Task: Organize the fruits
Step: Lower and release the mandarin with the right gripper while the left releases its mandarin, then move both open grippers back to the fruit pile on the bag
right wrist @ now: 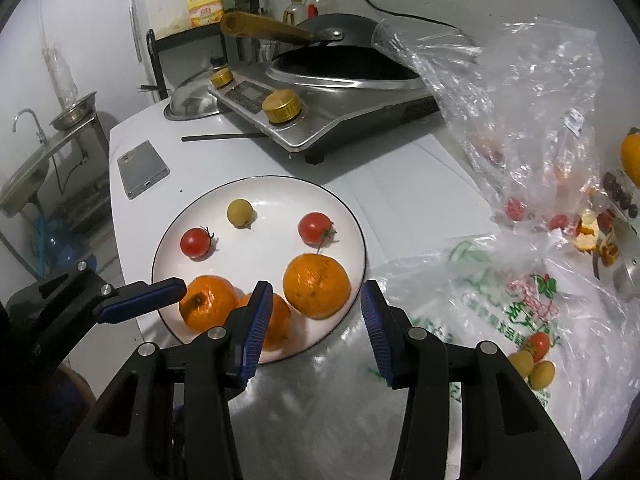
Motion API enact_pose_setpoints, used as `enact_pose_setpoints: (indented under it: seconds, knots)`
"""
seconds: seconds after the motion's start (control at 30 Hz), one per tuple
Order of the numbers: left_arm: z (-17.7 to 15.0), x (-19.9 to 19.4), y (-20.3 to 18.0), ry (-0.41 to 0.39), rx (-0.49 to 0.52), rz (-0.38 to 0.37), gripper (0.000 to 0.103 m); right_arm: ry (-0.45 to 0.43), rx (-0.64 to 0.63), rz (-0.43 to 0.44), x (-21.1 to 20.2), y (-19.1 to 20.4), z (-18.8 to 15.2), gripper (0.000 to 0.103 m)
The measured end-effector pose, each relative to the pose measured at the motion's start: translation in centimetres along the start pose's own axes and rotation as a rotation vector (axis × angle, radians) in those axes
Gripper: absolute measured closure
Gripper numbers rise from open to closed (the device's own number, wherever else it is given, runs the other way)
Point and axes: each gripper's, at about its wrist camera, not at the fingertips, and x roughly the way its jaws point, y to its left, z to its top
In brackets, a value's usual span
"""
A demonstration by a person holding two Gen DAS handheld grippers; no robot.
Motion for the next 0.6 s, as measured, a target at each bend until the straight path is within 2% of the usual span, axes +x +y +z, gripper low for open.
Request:
enact_pose_setpoints:
  seconds: [0.6]
  knots:
    - [1.7,1.2,-4.0,0.061,0.013,0.005,0.042,-0.055,0.078,-0.015,-4.2,-4.4,-3.7,0.055]
